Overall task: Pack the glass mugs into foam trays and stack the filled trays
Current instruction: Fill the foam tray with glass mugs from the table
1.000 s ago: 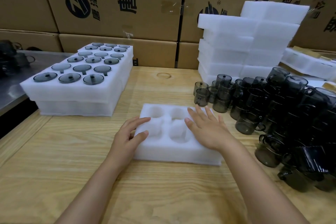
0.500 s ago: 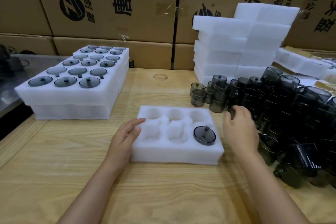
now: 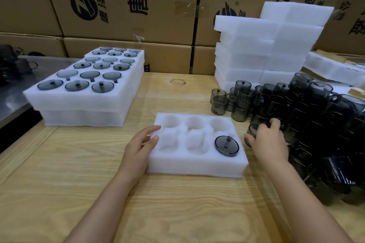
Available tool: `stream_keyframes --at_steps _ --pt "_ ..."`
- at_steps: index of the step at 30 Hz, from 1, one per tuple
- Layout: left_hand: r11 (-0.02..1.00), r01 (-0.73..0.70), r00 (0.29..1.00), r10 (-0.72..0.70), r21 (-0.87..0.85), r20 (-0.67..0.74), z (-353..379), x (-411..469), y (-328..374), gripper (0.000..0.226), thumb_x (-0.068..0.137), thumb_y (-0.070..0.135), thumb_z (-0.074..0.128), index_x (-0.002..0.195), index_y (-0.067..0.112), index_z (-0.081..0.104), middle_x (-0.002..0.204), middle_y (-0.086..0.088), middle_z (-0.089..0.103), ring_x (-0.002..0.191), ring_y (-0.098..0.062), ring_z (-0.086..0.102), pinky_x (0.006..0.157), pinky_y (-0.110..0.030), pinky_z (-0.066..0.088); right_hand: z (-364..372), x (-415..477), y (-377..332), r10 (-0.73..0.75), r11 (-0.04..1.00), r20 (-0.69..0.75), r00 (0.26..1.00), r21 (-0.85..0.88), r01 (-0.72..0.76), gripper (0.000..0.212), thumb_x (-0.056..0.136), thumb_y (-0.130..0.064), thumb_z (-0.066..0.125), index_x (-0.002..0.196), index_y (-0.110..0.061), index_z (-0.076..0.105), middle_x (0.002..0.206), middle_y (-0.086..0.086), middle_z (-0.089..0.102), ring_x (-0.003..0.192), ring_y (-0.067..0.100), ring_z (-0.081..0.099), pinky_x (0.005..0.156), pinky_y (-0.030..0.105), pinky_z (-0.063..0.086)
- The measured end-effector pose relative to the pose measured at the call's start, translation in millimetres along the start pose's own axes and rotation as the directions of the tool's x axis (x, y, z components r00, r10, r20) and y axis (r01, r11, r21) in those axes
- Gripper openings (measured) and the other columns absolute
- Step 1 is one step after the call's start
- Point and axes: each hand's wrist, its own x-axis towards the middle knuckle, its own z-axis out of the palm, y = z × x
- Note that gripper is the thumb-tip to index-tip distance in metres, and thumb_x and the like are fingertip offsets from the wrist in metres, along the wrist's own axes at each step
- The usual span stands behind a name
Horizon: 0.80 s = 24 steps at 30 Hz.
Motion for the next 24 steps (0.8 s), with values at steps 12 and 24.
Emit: stream_keyframes --at_steps 12,24 --pt "1.000 0.018 1.000 -0.018 -0.018 0.002 0.0 0.5 -1.0 0.036 0.074 0.032 0.057 0.109 0.030 0.066 0.117 0.000 0.061 0.095 -0.015 0.050 0.083 -0.023 0.038 -70.9 -33.0 -40.9 -0.343 0.794 -0.253 0.905 0.437 0.423 0.026 0.079 -0.029 0.071 0.068 -0.017 0.051 0.086 -0.006 0.055 0.076 0.013 0.050 0.059 0.018 0.032" --pt "1.000 0.020 1.000 -0.020 -0.018 0.008 0.3 -0.5 1.5 0.036 0.072 0.028 0.057 0.107 0.033 0.065 0.120 0.009 0.061 0.094 -0.008 0.052 0.081 -0.012 0.040 -45.0 -63.8 -80.0 -0.568 0.692 0.028 0.823 0.558 0.458 0.031 0.084 -0.031 0.066 0.065 -0.025 0.042 0.086 -0.006 0.055 0.088 0.015 0.051 0.071 0.026 0.041"
